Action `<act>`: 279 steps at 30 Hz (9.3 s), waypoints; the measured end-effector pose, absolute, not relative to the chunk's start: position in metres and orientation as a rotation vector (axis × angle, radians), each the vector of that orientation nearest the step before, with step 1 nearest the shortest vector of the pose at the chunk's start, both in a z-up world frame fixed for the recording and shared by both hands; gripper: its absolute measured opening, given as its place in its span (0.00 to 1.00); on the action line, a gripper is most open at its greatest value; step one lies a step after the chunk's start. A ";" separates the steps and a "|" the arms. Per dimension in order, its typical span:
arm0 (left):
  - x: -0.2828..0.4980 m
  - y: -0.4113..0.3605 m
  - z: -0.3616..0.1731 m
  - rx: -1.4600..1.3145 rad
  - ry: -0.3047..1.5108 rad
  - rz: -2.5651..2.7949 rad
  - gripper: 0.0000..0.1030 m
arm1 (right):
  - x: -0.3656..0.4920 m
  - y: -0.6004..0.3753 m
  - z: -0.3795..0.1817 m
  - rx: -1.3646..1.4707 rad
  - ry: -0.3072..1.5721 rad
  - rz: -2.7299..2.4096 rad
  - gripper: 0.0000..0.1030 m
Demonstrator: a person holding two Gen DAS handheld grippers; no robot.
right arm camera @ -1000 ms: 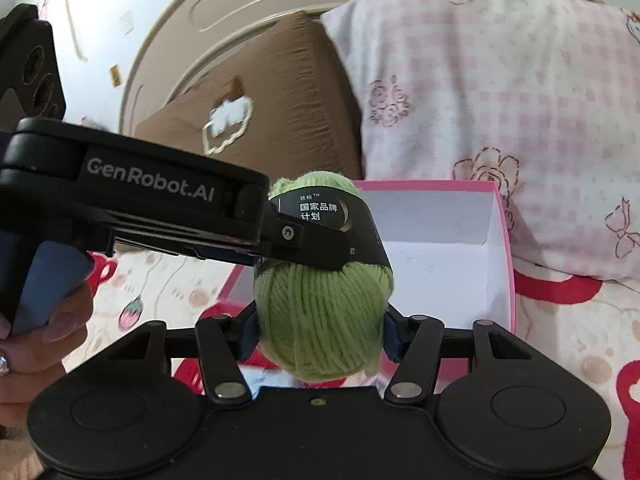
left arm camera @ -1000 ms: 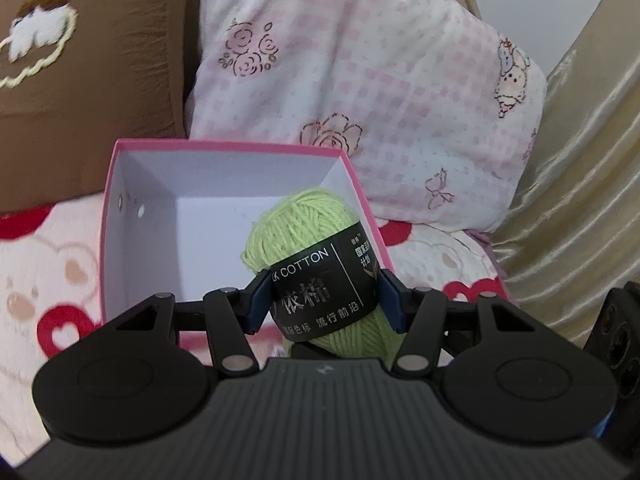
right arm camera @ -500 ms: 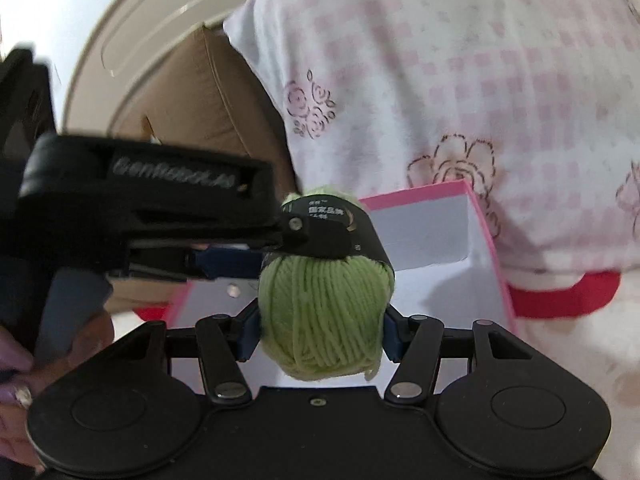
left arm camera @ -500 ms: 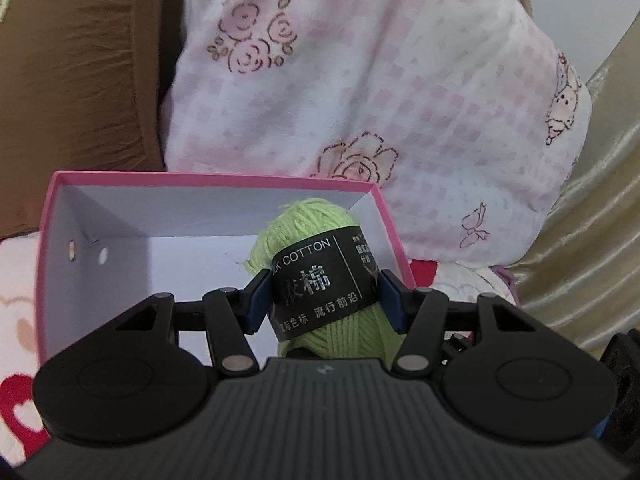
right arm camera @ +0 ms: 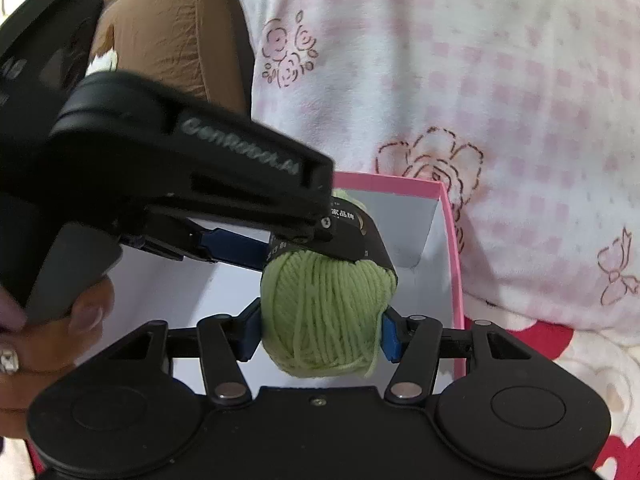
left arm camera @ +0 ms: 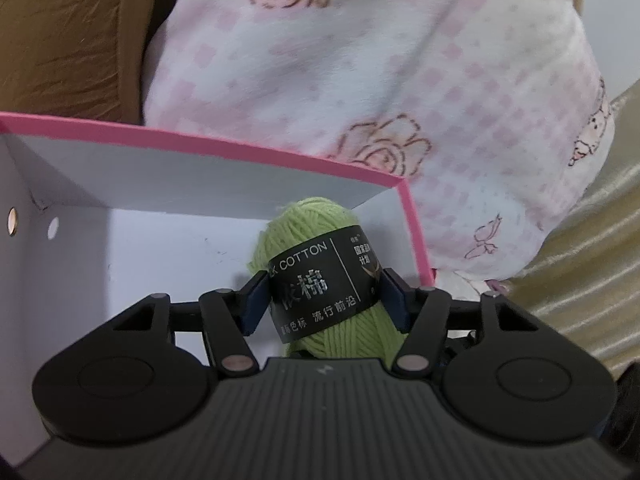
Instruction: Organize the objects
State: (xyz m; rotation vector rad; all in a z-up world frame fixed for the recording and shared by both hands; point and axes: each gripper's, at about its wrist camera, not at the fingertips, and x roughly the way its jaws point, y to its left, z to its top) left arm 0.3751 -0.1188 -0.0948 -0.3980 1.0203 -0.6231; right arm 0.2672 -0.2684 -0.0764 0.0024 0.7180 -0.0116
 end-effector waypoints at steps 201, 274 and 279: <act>0.039 -0.062 -0.160 -0.209 1.026 -0.625 0.63 | -0.007 -0.201 -0.152 0.153 0.882 0.044 0.56; 0.047 -0.053 -0.190 -0.457 1.120 -0.506 0.36 | -0.006 -0.194 -0.157 0.037 0.879 0.151 0.59; 0.053 -0.056 -0.190 -0.447 1.095 -0.504 0.43 | 0.002 -0.204 -0.161 0.120 0.874 0.144 0.77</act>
